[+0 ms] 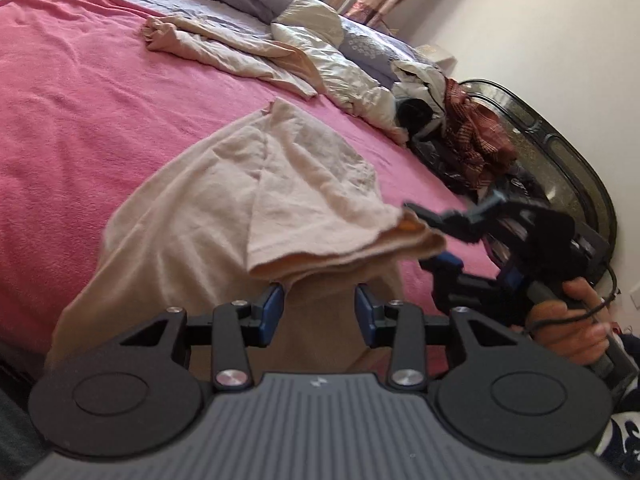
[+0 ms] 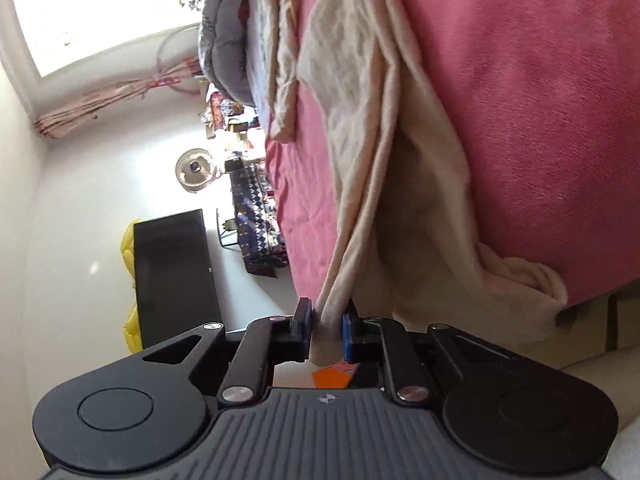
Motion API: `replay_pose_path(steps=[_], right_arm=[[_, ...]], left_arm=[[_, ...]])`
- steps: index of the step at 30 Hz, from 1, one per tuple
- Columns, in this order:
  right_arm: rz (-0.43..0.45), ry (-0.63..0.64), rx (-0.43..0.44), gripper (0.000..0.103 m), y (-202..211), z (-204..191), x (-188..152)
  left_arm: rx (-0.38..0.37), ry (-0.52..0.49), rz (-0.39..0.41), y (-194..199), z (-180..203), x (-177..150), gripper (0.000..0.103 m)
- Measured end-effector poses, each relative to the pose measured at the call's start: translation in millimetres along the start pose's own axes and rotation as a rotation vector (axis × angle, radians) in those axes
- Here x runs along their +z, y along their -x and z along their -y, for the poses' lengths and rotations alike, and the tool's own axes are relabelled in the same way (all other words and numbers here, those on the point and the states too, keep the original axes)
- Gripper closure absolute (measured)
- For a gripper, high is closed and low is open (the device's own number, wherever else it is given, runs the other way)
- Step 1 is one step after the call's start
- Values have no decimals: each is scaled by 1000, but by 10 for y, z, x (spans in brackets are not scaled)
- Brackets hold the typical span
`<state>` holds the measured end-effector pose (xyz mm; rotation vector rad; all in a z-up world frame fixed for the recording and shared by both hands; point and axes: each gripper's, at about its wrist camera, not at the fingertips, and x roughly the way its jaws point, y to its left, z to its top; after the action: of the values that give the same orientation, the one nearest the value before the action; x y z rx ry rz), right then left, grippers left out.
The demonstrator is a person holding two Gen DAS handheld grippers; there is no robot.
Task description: Fold clothes
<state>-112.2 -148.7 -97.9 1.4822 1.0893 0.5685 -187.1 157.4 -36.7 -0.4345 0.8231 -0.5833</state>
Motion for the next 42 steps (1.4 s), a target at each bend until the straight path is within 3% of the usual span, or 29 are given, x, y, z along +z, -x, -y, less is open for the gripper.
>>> replay_pose_path(steps=[3, 6, 9, 12, 15, 18, 22, 25, 31, 35, 37, 39, 41, 42], right_arm=[[11, 60, 20, 87, -65, -360, 255], [75, 160, 43, 88, -151, -953, 678], [130, 265, 178, 88, -158, -1609, 876], [109, 443, 283, 88, -170, -1993, 711], [8, 449, 237, 88, -303, -1783, 561], [-82, 368, 72, 88, -433, -1162, 470], [-135, 133, -125, 88, -471, -162, 355], [-130, 27, -161, 88, -425, 270, 239], [-124, 79, -147, 88, -372, 231, 91], [-118, 164, -171, 86, -374, 86, 91], [-113, 178, -169, 71, -391, 33, 90], [-104, 164, -150, 39, -404, 1, 103], [-80, 173, -148, 38, -406, -54, 123], [-58, 184, -162, 48, -441, -92, 125]], left_arm=[[3, -54, 19, -81, 90, 99, 55], [24, -52, 54, -131, 99, 268, 55], [42, -26, 92, -119, 65, 370, 54], [70, -5, 111, -99, -13, 342, 52], [118, 31, 102, -112, -151, 305, 52], [155, 71, 120, -36, -293, 281, 52], [196, 125, 139, 67, -464, 268, 52], [210, 142, 152, 132, -519, 254, 52], [165, 174, 178, 275, -562, 266, 52], [148, 135, 167, 296, -491, 243, 52], [150, 108, 163, 304, -444, 231, 52], [160, 84, 159, 307, -396, 219, 52], [164, 74, 153, 308, -364, 213, 52], [156, 72, 145, 304, -355, 213, 52]])
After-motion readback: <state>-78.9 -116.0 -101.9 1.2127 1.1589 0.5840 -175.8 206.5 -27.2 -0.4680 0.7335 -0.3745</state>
